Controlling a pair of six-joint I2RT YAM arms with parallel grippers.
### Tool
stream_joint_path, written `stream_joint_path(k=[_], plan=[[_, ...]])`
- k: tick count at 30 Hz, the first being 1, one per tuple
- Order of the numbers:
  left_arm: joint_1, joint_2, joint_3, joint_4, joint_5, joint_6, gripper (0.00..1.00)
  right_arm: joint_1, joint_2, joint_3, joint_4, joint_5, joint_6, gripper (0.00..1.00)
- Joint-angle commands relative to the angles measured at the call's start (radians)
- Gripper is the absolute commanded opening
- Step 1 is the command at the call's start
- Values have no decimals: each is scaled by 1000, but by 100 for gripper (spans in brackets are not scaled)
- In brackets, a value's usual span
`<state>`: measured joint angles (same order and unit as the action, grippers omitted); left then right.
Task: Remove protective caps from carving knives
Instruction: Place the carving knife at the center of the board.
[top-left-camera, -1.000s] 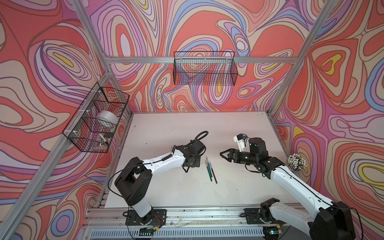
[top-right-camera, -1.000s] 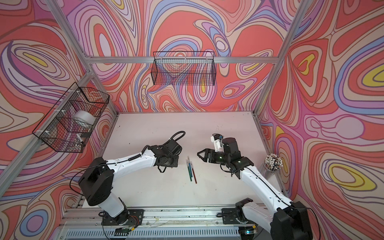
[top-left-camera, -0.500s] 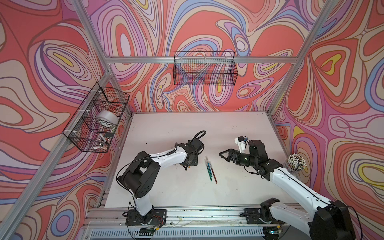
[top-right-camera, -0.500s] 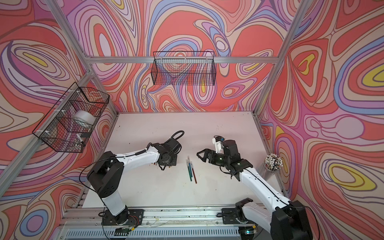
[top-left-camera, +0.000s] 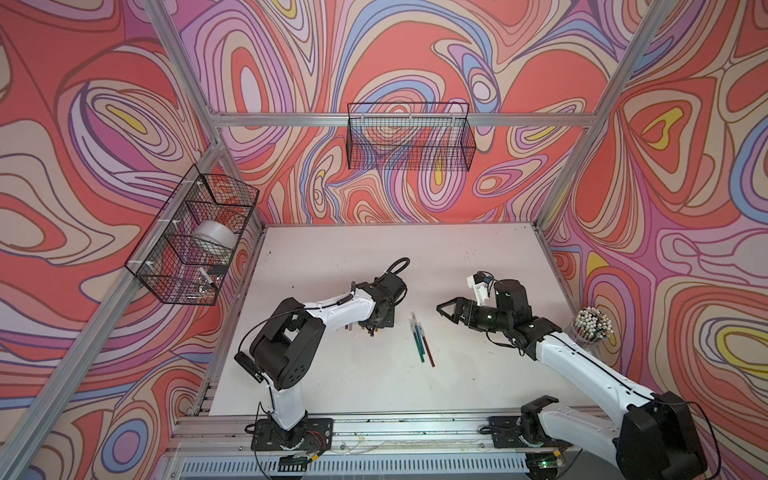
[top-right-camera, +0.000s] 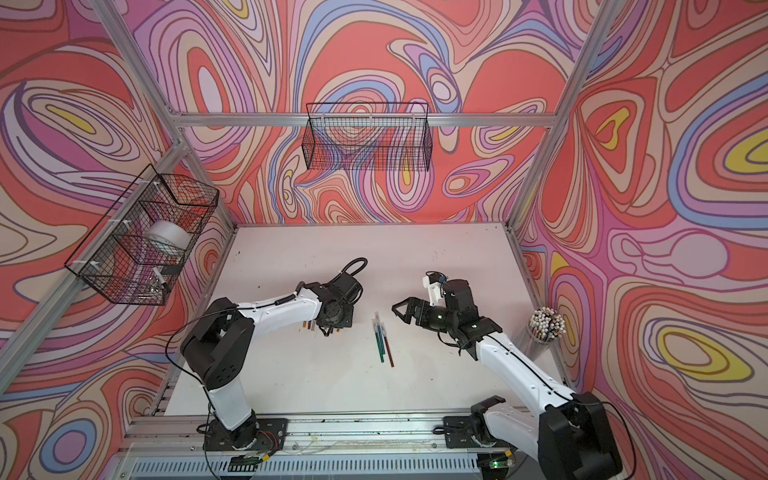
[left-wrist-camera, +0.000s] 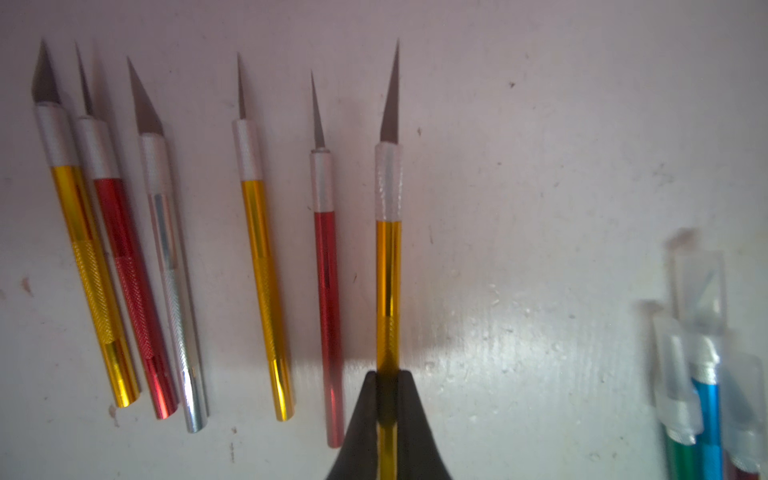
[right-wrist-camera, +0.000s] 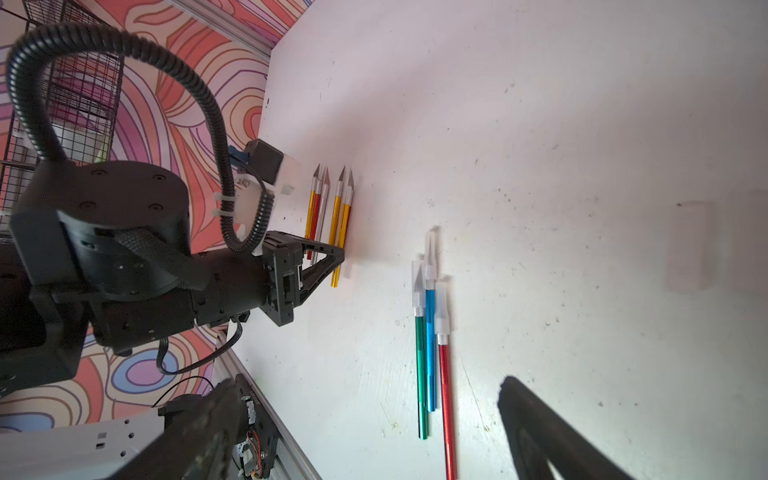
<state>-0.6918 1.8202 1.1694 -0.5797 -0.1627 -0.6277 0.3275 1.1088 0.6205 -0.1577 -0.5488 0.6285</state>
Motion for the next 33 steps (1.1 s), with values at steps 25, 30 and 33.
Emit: stream_joint_path(k=[25,30,33], plan=[[16,53,17,-17,-33,10,0,-4,-86,-10,-7,57,-41,98],[18,57,16,-21,-34,10,0,-4,-77,-6,-9,53,-40,98],[18,57,18,-21,-32,11,3,-4,-74,-6,-8,51,-38,98]])
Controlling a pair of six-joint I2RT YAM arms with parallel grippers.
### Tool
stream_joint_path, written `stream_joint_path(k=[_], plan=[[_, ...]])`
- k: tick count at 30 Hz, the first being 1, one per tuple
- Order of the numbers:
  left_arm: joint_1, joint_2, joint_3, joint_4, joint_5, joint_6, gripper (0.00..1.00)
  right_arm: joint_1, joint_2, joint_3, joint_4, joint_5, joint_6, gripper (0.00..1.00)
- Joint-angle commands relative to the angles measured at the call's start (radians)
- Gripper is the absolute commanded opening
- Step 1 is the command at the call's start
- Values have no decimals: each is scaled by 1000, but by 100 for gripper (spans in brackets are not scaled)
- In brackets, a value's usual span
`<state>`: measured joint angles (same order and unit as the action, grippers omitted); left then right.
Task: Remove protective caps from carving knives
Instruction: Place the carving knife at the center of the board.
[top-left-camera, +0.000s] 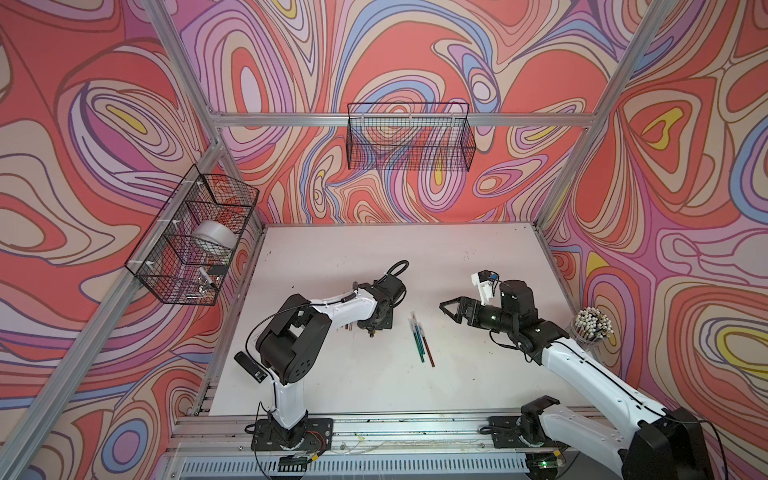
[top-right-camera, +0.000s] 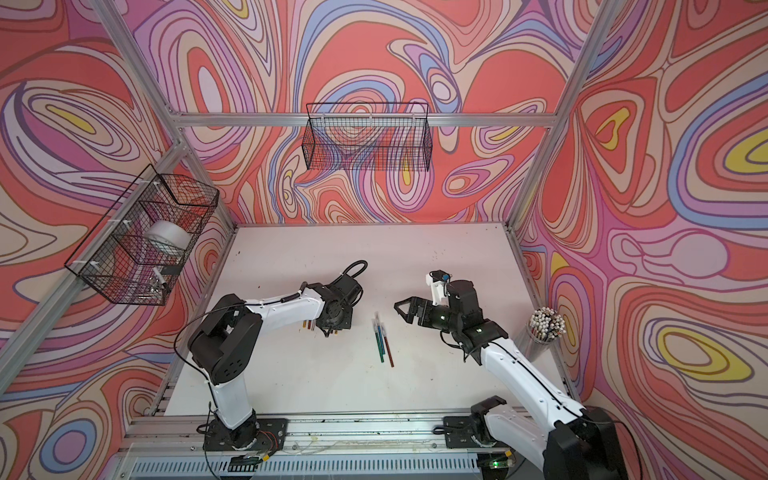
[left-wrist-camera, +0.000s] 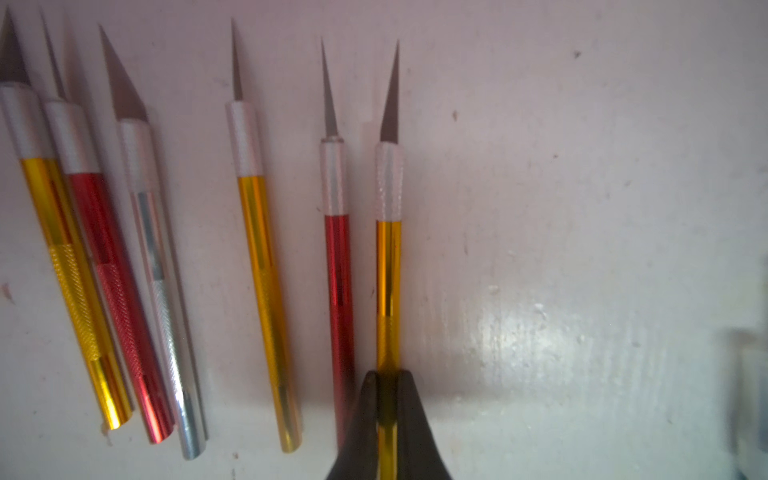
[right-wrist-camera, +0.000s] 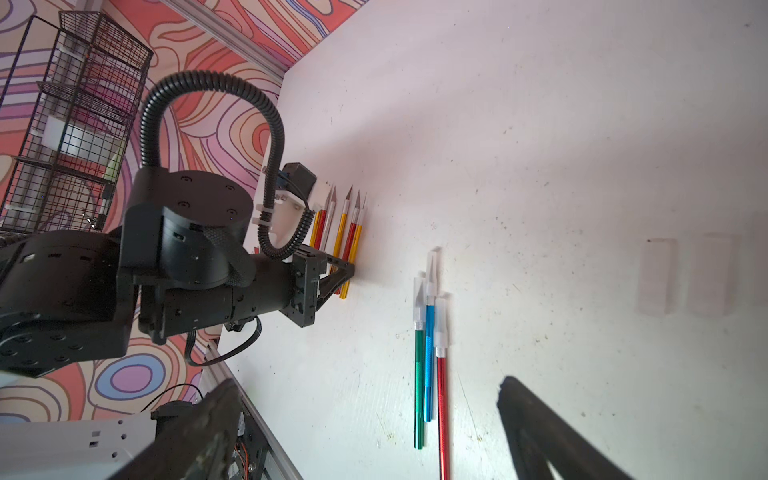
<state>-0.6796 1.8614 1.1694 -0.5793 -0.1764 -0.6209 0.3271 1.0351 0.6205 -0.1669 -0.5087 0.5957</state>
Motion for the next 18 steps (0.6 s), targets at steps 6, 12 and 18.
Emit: stream_joint_path(k=[6,12,18], plan=[[8,16,18,-19,-11,6,11,-3,14,6,-18,17,5,98],[9,5,26,-24,-8,9,16,-3,22,12,-15,12,5,98],[9,-7,41,-36,-9,15,18,-4,27,10,-12,6,2,98]])
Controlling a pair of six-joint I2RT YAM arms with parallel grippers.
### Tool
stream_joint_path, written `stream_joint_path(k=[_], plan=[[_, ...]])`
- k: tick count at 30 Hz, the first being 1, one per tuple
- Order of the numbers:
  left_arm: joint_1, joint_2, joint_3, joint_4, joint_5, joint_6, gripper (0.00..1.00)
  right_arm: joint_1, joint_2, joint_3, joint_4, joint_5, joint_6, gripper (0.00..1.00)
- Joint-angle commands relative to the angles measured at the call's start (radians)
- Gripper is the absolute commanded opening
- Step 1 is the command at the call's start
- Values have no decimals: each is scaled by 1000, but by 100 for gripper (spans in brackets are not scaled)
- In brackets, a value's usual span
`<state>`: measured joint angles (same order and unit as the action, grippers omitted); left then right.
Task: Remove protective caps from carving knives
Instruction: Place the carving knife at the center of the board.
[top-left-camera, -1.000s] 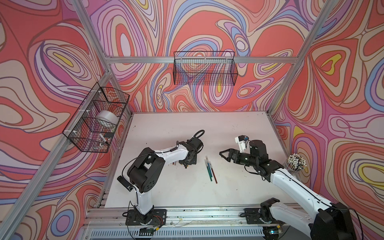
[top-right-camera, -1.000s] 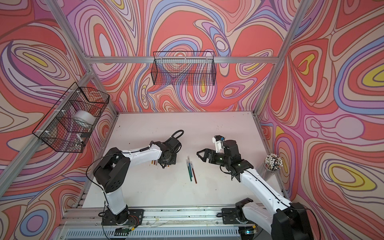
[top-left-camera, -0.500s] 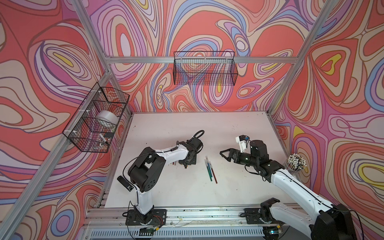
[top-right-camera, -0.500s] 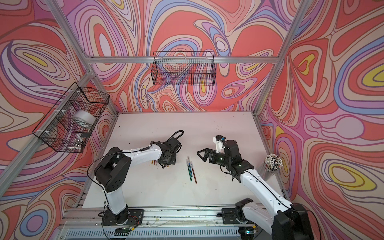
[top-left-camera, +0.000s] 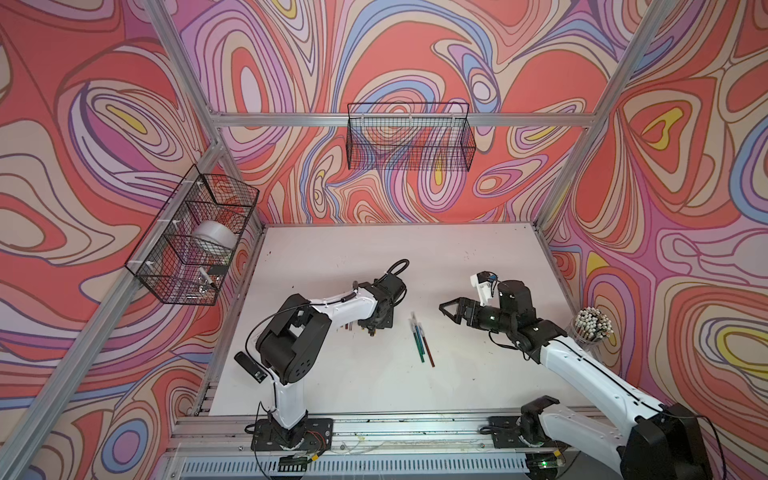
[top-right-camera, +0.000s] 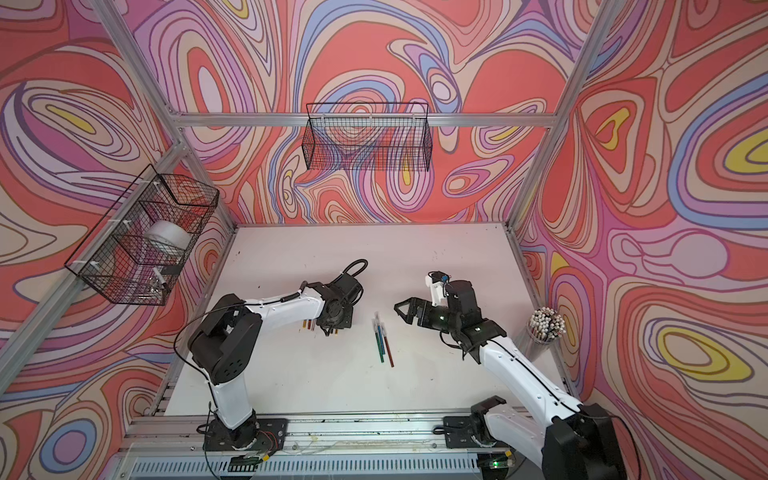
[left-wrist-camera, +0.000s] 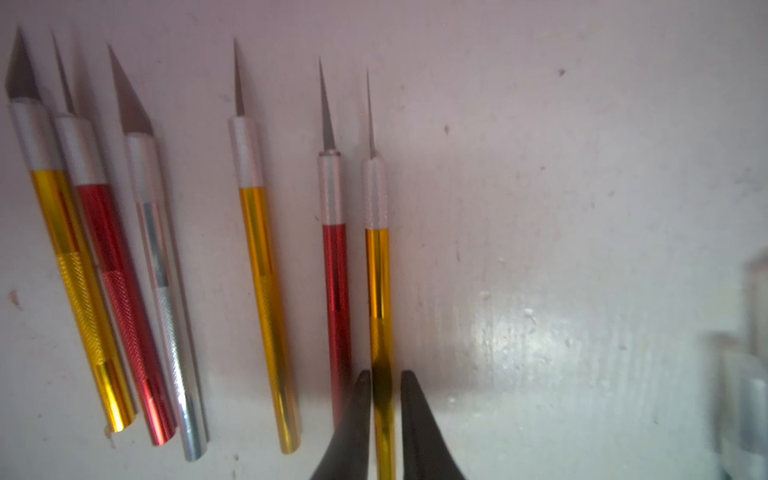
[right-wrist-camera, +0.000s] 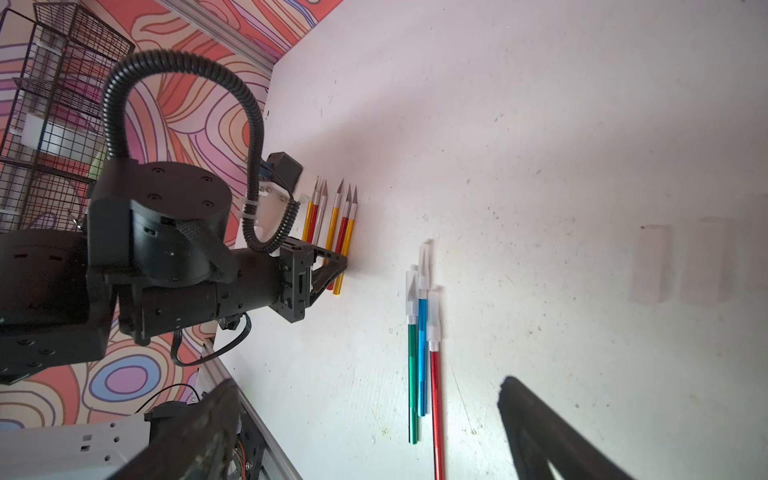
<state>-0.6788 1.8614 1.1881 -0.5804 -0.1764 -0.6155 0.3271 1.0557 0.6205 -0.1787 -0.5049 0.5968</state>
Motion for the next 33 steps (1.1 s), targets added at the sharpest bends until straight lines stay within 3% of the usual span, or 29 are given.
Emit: stream_joint_path(k=[1,11,20,26,33], plan=[[8,-10,24,-36,-10,8,18,-4,7,9,-1,2,2,98],[8,-48,16,-53,-7,-3,18,-3,9,23,-41,17,-10,98],[-14,-246,-150,-36,90,-117,18,-3,-16,54,-180,70,-58,98],[-105,-381,-259,-14,145,-273,20,-4,-13,100,-321,101,-107,98],[-221,-384,-253,56,164,-413,24,-3,-62,114,-385,108,-169,98]])
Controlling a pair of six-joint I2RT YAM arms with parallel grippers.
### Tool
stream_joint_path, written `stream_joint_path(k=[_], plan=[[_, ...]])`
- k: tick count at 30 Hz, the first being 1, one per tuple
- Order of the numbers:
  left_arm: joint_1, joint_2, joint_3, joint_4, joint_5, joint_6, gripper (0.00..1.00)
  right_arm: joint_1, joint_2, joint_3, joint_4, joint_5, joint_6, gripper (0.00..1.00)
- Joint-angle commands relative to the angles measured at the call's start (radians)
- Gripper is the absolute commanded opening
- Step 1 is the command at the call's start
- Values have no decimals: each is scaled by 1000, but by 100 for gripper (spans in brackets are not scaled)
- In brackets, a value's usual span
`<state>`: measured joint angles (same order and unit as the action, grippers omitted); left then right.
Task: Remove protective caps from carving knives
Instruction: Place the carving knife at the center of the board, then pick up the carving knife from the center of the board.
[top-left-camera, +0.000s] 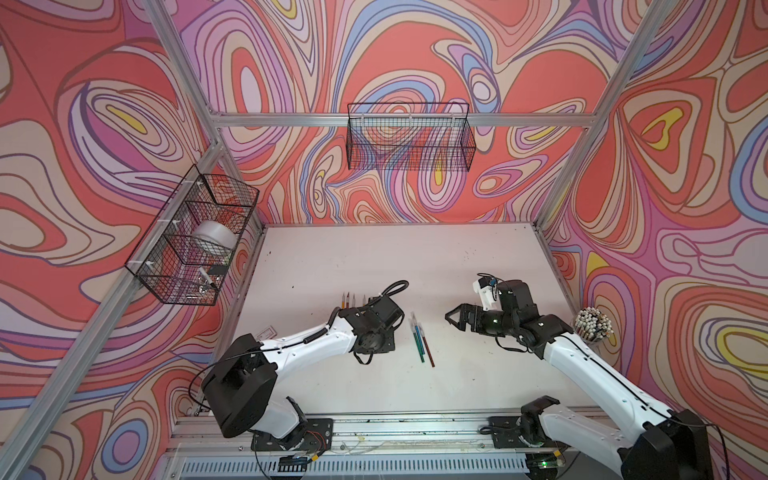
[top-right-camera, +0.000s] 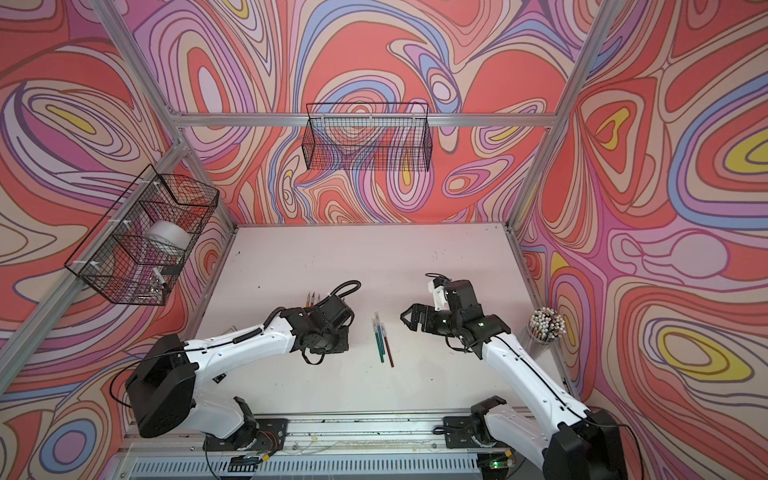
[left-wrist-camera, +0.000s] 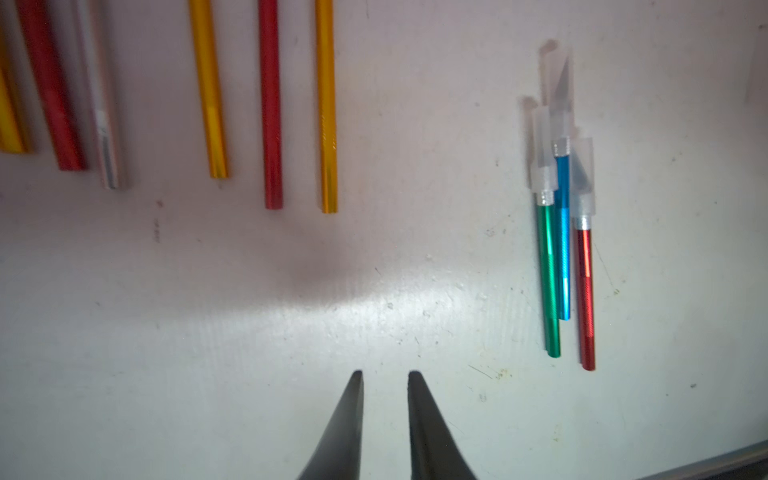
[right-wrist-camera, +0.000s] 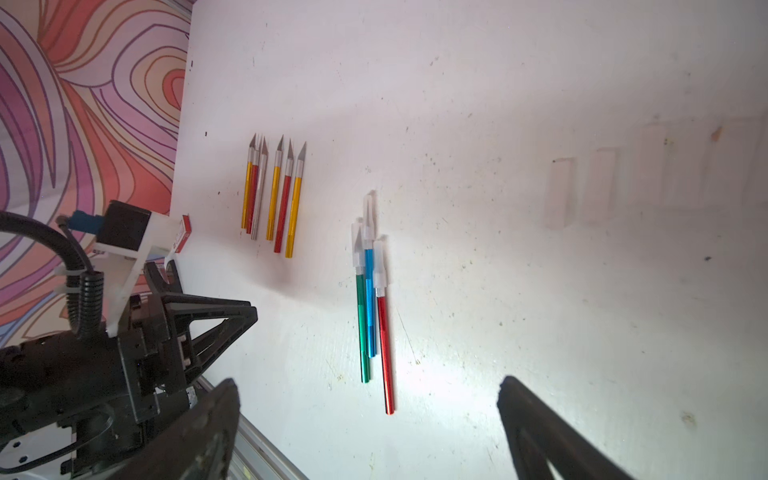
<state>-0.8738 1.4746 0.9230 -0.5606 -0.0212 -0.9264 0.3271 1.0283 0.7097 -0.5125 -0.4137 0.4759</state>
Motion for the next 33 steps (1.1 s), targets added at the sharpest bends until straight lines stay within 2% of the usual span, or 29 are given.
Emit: stream_joint_path(k=[1,11,18,23,33], plan=[[-35,13,20,47,11,-112,24,-4,-42,23,-53,19,-51,99],[-106,184,150,97,10,-157,20,-3,-80,11,-53,26,-52,98],[-123,259,195,101,5,-146,11,-3,-85,7,-47,32,-51,98],[-128,266,195,122,-11,-143,15,-4,-85,5,-41,30,-51,98],[-131,318,247,87,-8,-133,15,-3,-85,2,-40,32,-49,98]])
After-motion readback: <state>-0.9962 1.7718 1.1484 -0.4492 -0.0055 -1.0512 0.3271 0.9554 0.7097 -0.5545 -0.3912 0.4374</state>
